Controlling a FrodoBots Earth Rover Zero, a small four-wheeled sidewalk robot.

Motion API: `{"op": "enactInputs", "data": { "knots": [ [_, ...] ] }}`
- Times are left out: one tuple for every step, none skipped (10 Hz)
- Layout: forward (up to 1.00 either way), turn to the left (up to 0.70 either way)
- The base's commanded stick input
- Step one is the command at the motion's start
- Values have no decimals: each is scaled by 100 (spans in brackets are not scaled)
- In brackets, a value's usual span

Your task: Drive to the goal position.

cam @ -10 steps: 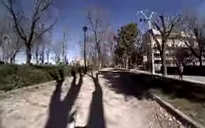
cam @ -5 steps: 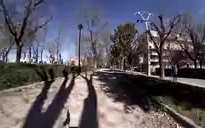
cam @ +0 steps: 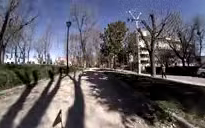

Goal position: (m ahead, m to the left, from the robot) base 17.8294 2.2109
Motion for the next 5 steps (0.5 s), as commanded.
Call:
{"op": "enactInputs", "data": {
  "knots": [
    [100,1],
    [100,10],
    [100,18],
    [100,27],
    [100,36]
  ]
}}
